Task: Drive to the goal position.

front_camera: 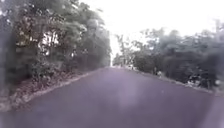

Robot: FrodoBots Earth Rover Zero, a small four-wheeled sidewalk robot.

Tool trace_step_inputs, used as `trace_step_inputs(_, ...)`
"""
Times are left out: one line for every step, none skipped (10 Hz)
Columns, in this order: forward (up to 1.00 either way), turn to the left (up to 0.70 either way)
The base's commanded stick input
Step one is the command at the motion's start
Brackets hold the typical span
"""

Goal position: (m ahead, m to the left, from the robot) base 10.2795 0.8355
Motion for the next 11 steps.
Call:
trace_step_inputs(1.00, -0.21)
trace_step_inputs(1.00, -0.40)
trace_step_inputs(1.00, -0.28)
trace_step_inputs(1.00, 0.00)
trace_step_inputs(1.00, 0.00)
trace_step_inputs(1.00, 0.00)
trace_step_inputs(1.00, 0.00)
trace_step_inputs(1.00, 0.00)
trace_step_inputs(1.00, 0.00)
trace_step_inputs(1.00, 0.00)
trace_step_inputs(1.00, 0.00)
